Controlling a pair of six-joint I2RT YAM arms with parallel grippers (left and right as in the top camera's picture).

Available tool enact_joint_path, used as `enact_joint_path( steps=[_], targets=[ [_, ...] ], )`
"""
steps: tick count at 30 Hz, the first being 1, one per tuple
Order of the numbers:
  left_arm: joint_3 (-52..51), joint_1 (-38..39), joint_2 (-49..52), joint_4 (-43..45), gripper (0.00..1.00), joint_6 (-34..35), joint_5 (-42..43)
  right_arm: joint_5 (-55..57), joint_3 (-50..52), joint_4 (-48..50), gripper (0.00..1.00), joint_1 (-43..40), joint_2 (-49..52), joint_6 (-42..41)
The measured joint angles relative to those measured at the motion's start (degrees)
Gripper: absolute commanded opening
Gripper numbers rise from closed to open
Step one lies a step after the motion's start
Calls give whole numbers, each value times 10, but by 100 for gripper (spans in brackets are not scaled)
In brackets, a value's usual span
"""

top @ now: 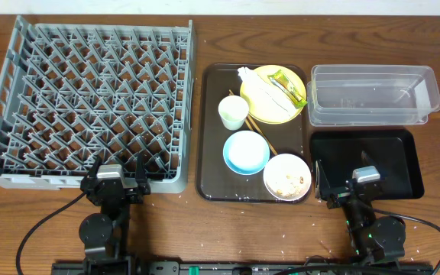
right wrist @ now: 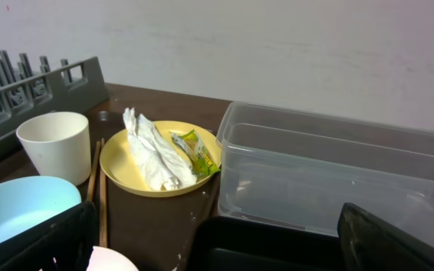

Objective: Sort waste into correct bins and load items into the dishwasher

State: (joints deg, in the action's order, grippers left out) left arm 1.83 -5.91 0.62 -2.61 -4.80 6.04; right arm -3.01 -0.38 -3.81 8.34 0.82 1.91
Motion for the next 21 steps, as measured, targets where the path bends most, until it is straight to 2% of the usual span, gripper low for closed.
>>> enact_joint_path(
  steps=[14, 21],
  targets=[
    [0, 0, 0, 0, 87, 0, 0, 5, 0, 4, 99, 0, 0, 0],
    [0, 0, 0, 0, 87, 0, 0, 2, 0, 56, 99, 0, 0, 0]
  ],
)
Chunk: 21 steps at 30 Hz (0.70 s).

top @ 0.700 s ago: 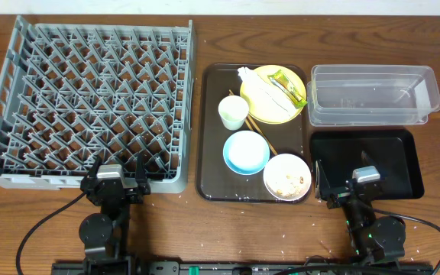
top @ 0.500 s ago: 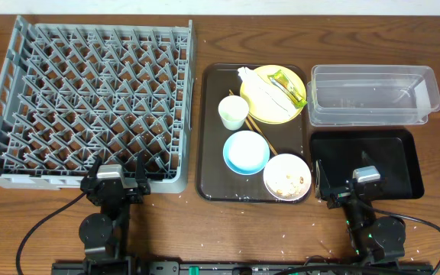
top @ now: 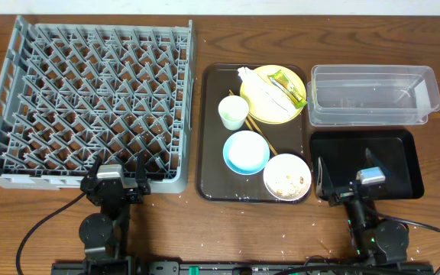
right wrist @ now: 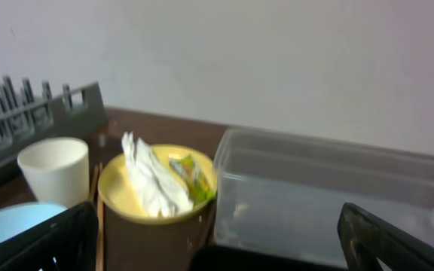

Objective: Sort waste into correct bins and load items into the dishwasher

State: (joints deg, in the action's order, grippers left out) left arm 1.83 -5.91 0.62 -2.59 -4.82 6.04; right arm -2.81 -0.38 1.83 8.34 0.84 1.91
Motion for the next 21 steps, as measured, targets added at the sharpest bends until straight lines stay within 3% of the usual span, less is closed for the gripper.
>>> enact_joint_path(
  steps=[6, 11, 16, 21],
  targets=[
    [0, 0, 0, 0, 87, 0, 0, -30, -10, 14, 99, 0, 5, -7],
    [0, 0, 0, 0, 87, 0, 0, -54, -91, -10, 99, 0, 74, -15],
    [0, 0, 0, 0, 87, 0, 0, -95, -233, -40, 99, 0, 222, -17],
    [0, 0, 0, 0, 87, 0, 0, -158, -408, -131, 99, 0, 414, -16]
  ],
)
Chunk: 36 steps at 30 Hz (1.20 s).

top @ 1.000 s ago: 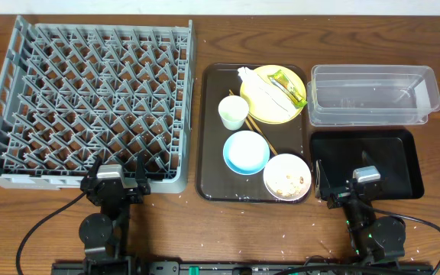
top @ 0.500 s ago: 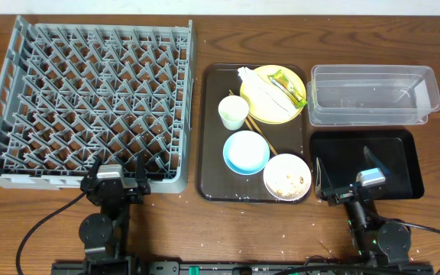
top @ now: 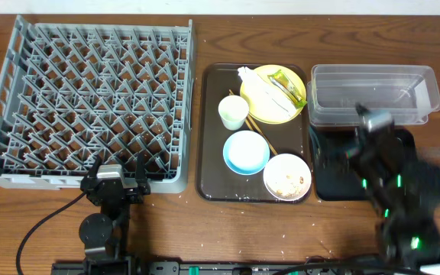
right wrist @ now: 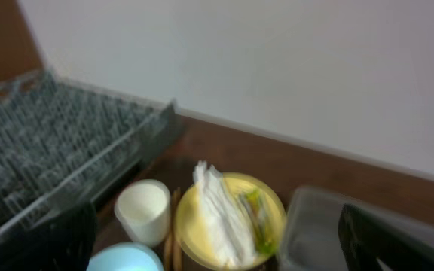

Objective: Sort waste into correct bins and load items into the dishwasher
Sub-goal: 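Reach right gripper to the yellow plate and grasp the white tissue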

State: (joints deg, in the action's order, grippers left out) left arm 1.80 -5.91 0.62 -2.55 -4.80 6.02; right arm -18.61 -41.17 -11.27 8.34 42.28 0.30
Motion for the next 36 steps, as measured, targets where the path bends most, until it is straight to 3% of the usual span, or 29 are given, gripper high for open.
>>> enact_joint_path(
  steps=[11, 16, 22, 25, 36],
  targets=[
    [0, 0, 0, 0, 87, 0, 0, -87, -478, -369, 99, 22, 447, 68],
    [0, 0, 0, 0, 87, 0, 0, -55, -614, -461, 99, 51, 593, 94],
    [0, 0, 0, 0, 87, 0, 0, -39, -645, -433, 99, 66, 708, 130],
    [0, 0, 0, 0, 87, 0, 0, -34, -645, -427, 86, 66, 747, 135],
    [0, 0, 0, 0, 87, 0, 0, 63, -647, -432, 54, 90, 873, 138]
  ],
)
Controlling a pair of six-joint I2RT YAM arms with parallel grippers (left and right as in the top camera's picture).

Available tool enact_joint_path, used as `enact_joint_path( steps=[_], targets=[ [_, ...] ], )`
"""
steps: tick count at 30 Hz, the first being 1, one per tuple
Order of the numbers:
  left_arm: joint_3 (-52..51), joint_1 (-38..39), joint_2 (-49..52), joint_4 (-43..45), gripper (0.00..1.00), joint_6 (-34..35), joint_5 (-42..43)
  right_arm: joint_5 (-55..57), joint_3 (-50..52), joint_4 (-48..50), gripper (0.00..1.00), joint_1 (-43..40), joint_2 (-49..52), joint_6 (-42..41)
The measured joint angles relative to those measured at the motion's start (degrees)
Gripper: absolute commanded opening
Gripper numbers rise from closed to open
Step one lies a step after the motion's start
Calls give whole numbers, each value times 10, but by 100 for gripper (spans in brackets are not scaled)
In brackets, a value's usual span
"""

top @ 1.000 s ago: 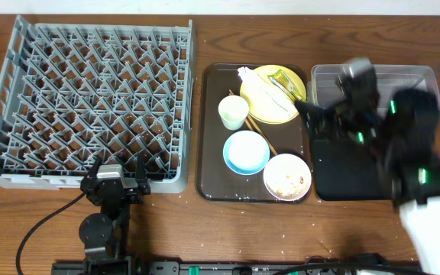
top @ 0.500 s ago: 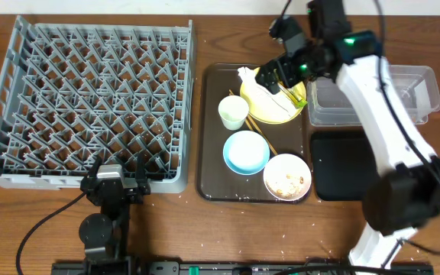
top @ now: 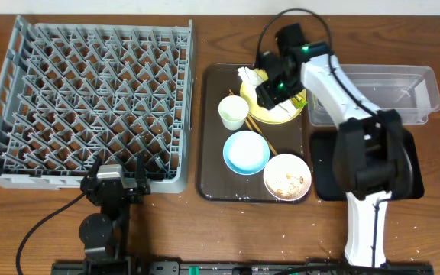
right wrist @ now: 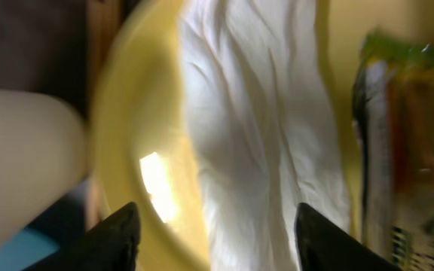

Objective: Sort waste into correct bins and load items into the dishwasher
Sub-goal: 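Reach right gripper to the yellow plate and grasp the white tissue, then carry the tissue with right gripper and drop it into the clear bin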

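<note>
On the brown tray (top: 212, 153) stands a yellow plate (top: 270, 111) carrying a crumpled white napkin (right wrist: 262, 135) and a green wrapper (right wrist: 405, 150). My right gripper (top: 275, 85) hangs low over that plate and is open. In the right wrist view its fingertips (right wrist: 123, 233) stand either side of the napkin, gripper (right wrist: 215, 229) not closed on it. A white cup (top: 233, 111), a blue bowl (top: 246, 151), a white bowl with food scraps (top: 286, 176) and chopsticks (top: 261, 137) share the tray. My left gripper (top: 118, 169) rests open at the rack's front edge.
The grey dish rack (top: 90, 99) fills the left side of the table. A clear bin (top: 411, 92) sits at the back right, with a black bin (top: 324, 172) in front of it, partly under my right arm.
My right arm was over the black and clear bins and now reaches across to the yellow plate. Its open gripper is down close over the napkin. The left arm has not moved.
At first my right gripper rested open at the table's front beside the black bin, facing the tray. Then it was raised over the bins. Now it hangs open over the napkin on the yellow plate. No item has left its place.
</note>
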State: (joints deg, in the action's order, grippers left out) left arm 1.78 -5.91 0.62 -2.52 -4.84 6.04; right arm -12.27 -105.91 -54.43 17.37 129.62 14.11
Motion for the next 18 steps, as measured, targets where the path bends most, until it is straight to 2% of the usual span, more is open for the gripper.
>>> enact_joint_path(
  steps=[2, 5, 7, 18],
  targets=[
    [0, 0, 0, 0, 87, 0, 0, 23, 0, 2, 43, 5, 15, -2],
    [0, 0, 0, 0, 87, 0, 0, 59, 0, 5, 13, 16, 31, -14],
    [0, 0, 0, 0, 87, 0, 0, 81, 0, 8, 1, 20, 32, -23],
    [0, 0, 0, 0, 87, 0, 0, 107, -5, -1, 1, 20, 11, -66]
  ],
)
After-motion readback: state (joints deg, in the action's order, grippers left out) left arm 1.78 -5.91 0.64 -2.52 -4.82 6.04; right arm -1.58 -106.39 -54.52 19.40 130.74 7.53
